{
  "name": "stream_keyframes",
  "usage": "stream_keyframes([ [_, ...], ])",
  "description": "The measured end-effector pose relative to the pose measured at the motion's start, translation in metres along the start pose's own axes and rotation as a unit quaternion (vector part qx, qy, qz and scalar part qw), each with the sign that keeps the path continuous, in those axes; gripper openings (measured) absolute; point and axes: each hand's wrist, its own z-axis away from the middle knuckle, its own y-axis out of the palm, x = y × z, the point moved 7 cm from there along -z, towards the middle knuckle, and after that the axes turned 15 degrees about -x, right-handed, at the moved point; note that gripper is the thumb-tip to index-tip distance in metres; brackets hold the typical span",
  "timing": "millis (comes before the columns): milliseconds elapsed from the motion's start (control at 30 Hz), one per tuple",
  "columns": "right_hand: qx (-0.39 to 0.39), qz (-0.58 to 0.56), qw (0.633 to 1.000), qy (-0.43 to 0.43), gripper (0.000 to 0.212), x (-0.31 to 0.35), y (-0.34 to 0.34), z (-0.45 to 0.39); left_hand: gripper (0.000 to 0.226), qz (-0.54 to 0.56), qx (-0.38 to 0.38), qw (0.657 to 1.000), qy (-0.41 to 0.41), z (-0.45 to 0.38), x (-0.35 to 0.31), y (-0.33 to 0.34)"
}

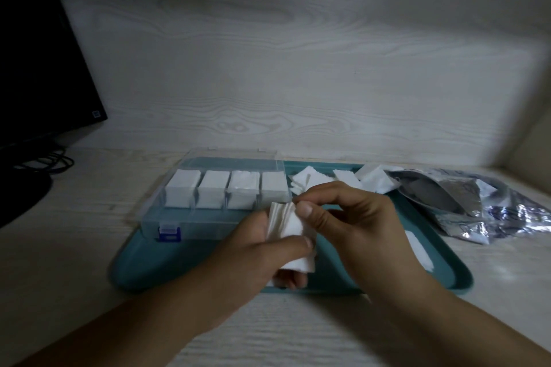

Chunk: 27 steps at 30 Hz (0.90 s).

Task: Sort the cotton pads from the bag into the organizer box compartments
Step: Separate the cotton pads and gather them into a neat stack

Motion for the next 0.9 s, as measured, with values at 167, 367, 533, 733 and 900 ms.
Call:
stream_keyframes([
  [167,-0.006,0.046,0.999,0.009,0.012,-0.003,-0.003,0.0,0.03,0.01,-0.005,1.0,-0.014,0.001,0.0,0.0],
  [367,-0.055,0.056,0.995,0.067,0.02,-0.012,-0.009,0.001,0.051,0.103,-0.05,0.993,-0.039,-0.004,0.003,-0.007],
  [533,0.011,0.021,0.992,0.121,0.015,-0.008,0.001,0.006,0.044,0.144,-0.031,0.989,0.009,-0.004,-0.006,-0.005],
  [733,0.066,0.043,0.99,0.118,0.021,-0.006,0.008,0.011,0.056,0.162,-0.007,0.987,0.012,-0.003,-0.006,-0.003],
  [900,0.091,0.025,0.987,0.128,0.029,-0.004,0.013,0.014,0.058,0.169,0.012,0.986,0.003,-0.003,-0.005,0.0],
])
